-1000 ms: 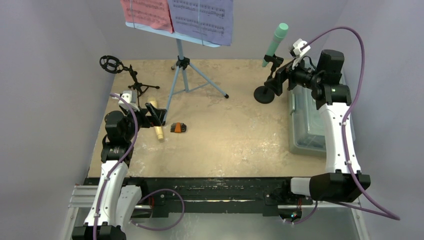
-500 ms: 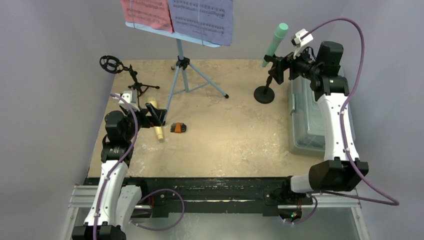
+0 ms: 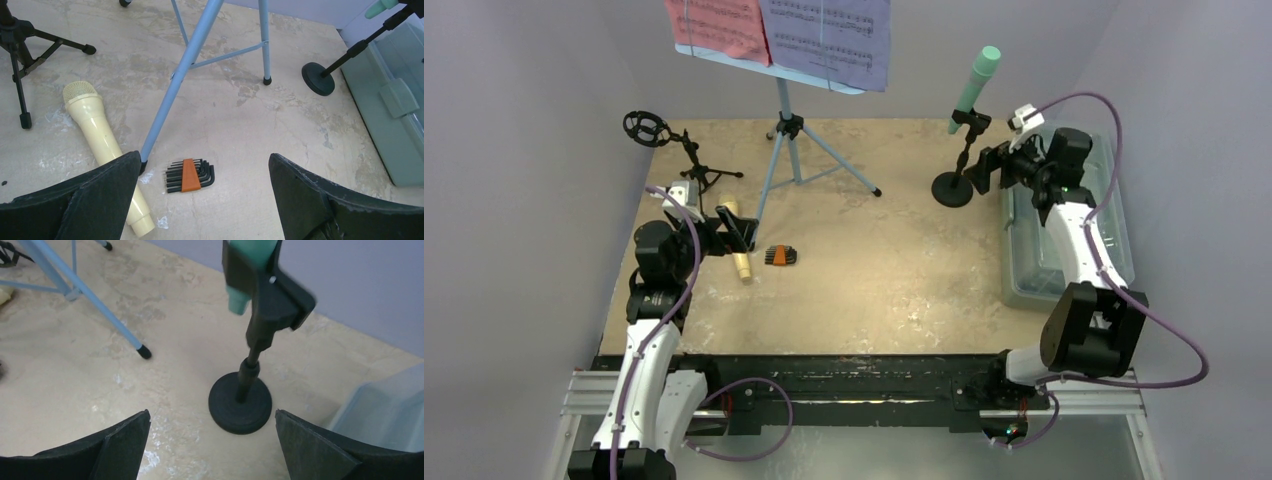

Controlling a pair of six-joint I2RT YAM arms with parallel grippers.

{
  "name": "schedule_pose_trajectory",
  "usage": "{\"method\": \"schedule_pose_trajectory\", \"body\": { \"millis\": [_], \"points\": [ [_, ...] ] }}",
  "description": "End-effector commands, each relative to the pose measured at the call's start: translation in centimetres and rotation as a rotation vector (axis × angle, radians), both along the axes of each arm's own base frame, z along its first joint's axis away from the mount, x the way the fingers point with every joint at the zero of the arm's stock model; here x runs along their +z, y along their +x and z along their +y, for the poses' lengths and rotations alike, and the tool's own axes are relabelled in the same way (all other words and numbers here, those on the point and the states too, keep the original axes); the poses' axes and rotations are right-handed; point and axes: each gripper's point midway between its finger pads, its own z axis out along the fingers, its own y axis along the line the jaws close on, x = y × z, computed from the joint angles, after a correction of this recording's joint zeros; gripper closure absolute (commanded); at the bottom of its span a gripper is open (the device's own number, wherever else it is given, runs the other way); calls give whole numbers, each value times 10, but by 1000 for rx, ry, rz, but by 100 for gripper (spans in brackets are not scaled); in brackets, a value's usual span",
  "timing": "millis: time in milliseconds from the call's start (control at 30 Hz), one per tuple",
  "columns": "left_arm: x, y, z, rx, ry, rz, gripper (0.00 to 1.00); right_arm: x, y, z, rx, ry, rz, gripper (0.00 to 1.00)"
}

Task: Pack up the instrument practice props
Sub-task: Pick up the microphone stand with the microphone from the center of the board.

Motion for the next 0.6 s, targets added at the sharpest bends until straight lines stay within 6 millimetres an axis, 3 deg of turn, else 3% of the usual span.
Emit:
{"method": "schedule_pose_trajectory", "body": {
  "millis": [0, 200, 567],
  "points": [
    [15, 3, -4, -20, -14, -44, 0, 31, 21, 10, 30, 48, -269, 1],
    [13, 4, -4, -17, -13, -37, 0, 12, 60, -2, -61, 120, -289, 7],
    [11, 6, -4, -20, -17, -27, 1, 8, 88, 11, -50, 177, -395, 23]
  ]
}}
